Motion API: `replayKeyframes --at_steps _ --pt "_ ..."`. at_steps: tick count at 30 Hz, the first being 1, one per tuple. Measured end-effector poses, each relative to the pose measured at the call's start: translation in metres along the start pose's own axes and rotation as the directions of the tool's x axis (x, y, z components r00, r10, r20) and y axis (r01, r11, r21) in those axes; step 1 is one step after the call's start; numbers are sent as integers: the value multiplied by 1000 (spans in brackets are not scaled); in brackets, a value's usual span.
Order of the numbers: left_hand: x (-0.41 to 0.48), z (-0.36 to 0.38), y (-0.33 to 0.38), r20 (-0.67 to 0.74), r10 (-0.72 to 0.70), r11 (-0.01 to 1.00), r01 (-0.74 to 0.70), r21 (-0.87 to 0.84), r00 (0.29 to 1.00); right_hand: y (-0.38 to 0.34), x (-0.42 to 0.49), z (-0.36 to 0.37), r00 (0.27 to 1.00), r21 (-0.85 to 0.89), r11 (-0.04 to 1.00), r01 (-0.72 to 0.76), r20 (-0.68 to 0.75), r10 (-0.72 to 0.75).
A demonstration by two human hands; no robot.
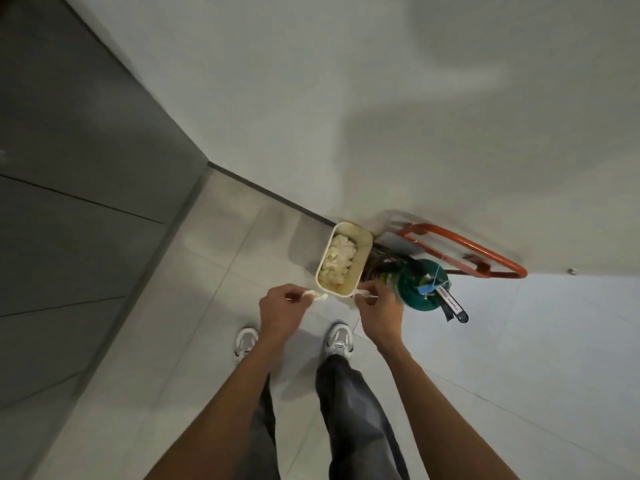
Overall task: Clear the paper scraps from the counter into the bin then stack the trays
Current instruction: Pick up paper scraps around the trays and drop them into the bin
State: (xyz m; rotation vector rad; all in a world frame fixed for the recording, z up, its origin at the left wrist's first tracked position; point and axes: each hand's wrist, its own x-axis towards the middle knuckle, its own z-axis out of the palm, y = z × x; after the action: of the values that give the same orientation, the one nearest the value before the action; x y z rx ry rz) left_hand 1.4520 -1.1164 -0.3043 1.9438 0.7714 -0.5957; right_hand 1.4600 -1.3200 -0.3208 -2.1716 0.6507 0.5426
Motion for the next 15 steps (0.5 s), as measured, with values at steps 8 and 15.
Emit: replayKeyframes --at_steps 8,15 --pt "99 118 -47 17 -115 993 115 11 993 58 116 51 989 -236 964 125 109 -101" --pt "140 148 -72 169 -140 990 132 55 976 58 162 69 964 -337 928 156 255 -70"
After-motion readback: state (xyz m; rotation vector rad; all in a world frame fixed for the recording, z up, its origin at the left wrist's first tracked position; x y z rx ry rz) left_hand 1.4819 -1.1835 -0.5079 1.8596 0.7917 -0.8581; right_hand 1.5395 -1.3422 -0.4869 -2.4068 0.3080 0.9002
